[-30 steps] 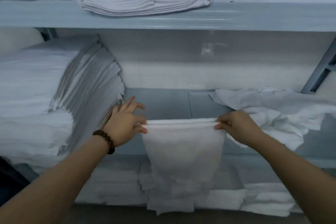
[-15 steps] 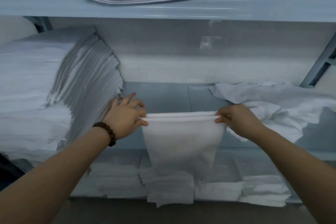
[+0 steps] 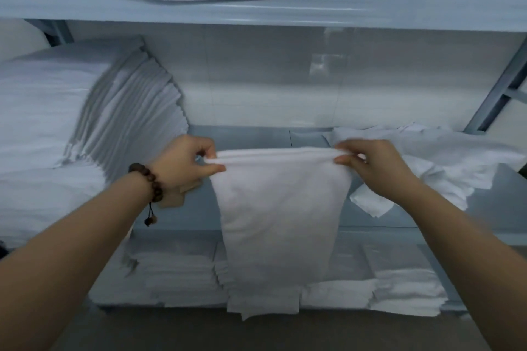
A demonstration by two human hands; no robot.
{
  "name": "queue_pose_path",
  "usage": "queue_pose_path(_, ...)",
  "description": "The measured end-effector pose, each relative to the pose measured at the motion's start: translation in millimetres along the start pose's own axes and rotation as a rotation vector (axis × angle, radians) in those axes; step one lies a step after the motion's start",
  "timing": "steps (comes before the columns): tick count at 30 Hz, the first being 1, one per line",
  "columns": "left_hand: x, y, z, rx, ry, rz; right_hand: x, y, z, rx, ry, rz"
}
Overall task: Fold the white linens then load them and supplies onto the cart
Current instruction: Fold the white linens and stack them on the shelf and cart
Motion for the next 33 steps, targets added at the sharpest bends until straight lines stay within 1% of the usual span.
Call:
queue_pose_path(1, 5.5, 1.0, -1.9, 0.002, -0.064, 0.052, 10.6, 0.1, -2.0, 0.025, 0.079, 0.067)
queue_pose_path(2, 9.6, 2.2, -2.5, 0.012, -0.109, 0.065, 17.7, 1.6, -3.3, 0.038, 0.129, 0.109)
queue_pose_path(3, 9.9, 3.4, -2.3, 0.015, -0.11, 0.027, 18.2, 2.2, -3.6, 0.04, 0.134, 0.093)
queue_pose_path(5, 4.4, 5.6, -1.2, 0.0, -0.061, -0.07, 6.5, 2.1, 0.1, 0.022, 0.095, -0.04)
queue_pose_path(6, 4.6, 6.0, -0.6, -0.006, -0.068, -0.07, 4.6, 1.9, 0.8, 0.02, 0.114, -0.058)
queue_pose_path(8, 8.5, 7.9, -1.0, -0.016, -0.123, -0.021, 9.1, 1.0, -0.6, 0.048, 0.177, 0.008)
queue_pose_path(9, 8.2, 8.3, -2.7, -0.016, -0.116, -0.022, 9.5, -0.1, -1.2, 0.058, 0.194, 0.021)
queue_pose_path(12, 4.9, 11.7, -9.5, -0.005, -0.018, -0.064, 1.0, 0.1, 2.8, 0.048, 0.206, -0.036)
queue_pose_path(14, 2.9, 11.4, -14.9, -0.003, -0.066, -0.043, -4.9, 1.4, 5.9, 0.017, 0.229, -0.05)
queue_pose_path(16, -1.1, 10.2, -24.8, 0.01, -0.115, -0.031, -9.4, 3.3, 5.3, 0.039, 0.23, -0.064)
queue_pose_path(19, -6.3, 11.7, -40.0, 0.068, -0.156, -0.105, -16.1, 10.9, 2.5, 0.063, 0.22, -0.125)
queue_pose_path(20, -6.9, 13.3, -42.7, 0.061, -0.129, -0.143, -18.4, 14.5, 1.3, 0.061, 0.183, -0.158)
queue_pose_path(22, -7.0, 15.8, -44.2, -0.003, 0.017, -0.213, -23.6, 20.8, -2.1, 0.068, 0.068, -0.21)
queue_pose_path(25, 0.0, 17.1, -43.4, -0.098, 0.241, -0.29, -29.4, 26.9, -7.2, 0.078, -0.061, -0.228)
queue_pose_path(27, 5.7, 18.2, -43.5, -0.147, 0.32, -0.333, -32.8, 29.6, -9.1, 0.07, -0.079, -0.227)
queue_pose_path(30, 14.3, 18.8, -42.3, -0.186, 0.345, -0.402, -33.3, 29.2, -17.5, 0.087, -0.086, -0.214)
queue_pose_path(33, 28.3, 15.7, -33.5, -0.247, 0.264, -0.437, -27.0, 22.7, -31.6, 0.115, -0.095, -0.223)
Point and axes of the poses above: each hand's wrist, its own y-axis away from the middle knuckle, its own x-axis out of the palm, z = x × y, the point moved 7 cm from there along -y, towards the middle knuckle, and after that the axes turned 1 degree about x, right-handed, at the moved point
